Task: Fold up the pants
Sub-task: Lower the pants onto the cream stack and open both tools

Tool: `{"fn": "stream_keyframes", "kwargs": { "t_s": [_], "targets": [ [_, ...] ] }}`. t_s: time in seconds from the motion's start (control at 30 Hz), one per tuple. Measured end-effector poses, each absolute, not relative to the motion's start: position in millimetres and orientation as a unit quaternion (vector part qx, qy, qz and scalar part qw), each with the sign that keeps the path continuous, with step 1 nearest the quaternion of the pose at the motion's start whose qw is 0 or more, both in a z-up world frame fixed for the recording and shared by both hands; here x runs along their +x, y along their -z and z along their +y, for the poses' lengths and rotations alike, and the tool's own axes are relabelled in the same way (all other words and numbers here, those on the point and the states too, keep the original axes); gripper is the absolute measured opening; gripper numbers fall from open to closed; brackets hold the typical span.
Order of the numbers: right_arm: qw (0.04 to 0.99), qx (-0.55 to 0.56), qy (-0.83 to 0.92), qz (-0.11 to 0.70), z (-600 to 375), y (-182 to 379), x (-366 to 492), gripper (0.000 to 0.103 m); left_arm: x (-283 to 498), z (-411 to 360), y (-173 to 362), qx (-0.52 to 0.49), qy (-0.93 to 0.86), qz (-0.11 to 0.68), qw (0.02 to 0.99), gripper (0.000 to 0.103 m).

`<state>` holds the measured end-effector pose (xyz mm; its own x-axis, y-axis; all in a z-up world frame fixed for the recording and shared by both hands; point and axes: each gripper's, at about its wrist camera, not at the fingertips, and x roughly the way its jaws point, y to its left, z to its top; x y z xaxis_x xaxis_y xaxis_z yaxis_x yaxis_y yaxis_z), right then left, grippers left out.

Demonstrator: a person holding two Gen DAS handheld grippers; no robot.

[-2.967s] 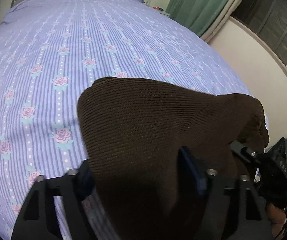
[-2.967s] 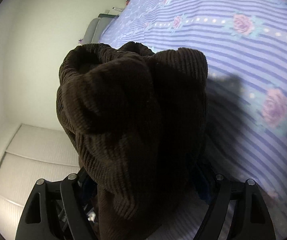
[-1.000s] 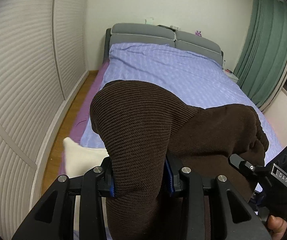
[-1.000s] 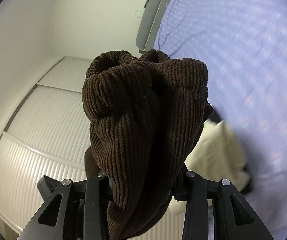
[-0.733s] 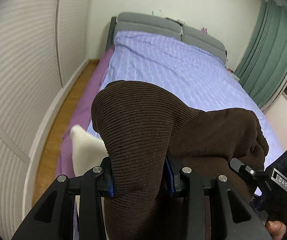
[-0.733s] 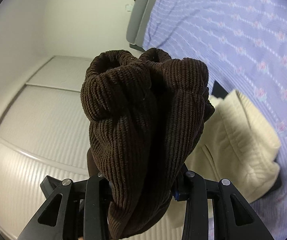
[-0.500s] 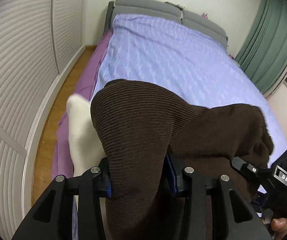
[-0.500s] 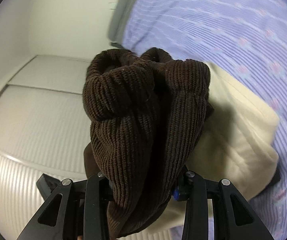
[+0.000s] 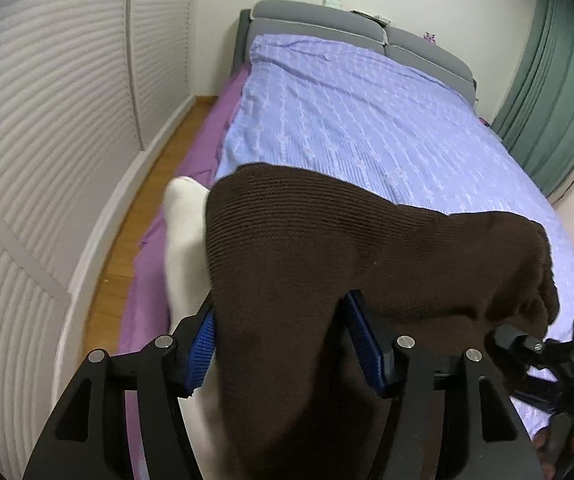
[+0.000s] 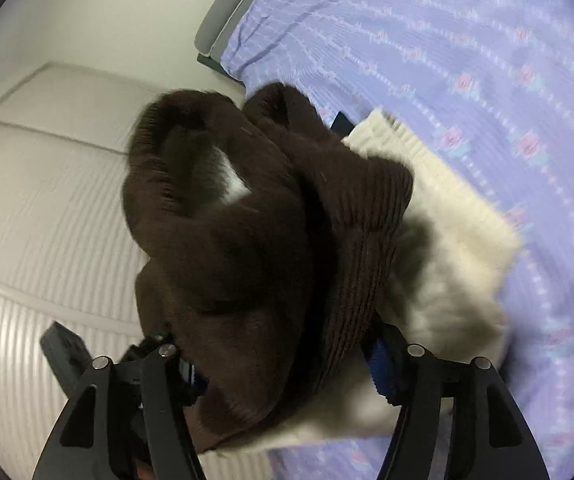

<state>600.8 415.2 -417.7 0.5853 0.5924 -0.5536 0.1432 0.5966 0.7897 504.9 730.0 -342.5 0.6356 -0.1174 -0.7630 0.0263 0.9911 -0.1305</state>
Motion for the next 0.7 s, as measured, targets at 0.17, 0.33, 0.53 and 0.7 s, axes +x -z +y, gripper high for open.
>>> {"fn": "stream_keyframes", "kwargs": {
  "t_s": [0.17,0.33,0.53,0.7],
  "targets": [
    [0.808,0.338,-0.152,0.458,394,375,593,0.065,475,721,307,-0.053,0.016,0.405,0.913,0.061],
    [0.857,0.216,-0.169,0.436,385,317,598,0.065,453,697,290,-0.059,0.025,0.392,0.918,0.061],
    [0.854,0.11,-0.221,0.458,414,298,650,0.06,451,684,308,-0.085,0.014,0.4,0.912,0.061],
    [0.828,0.093,-0.245,0.495,422,320,672,0.019,451,695,327,-0.107,-0.008,0.412,0.905,0.061]
  ]
}}
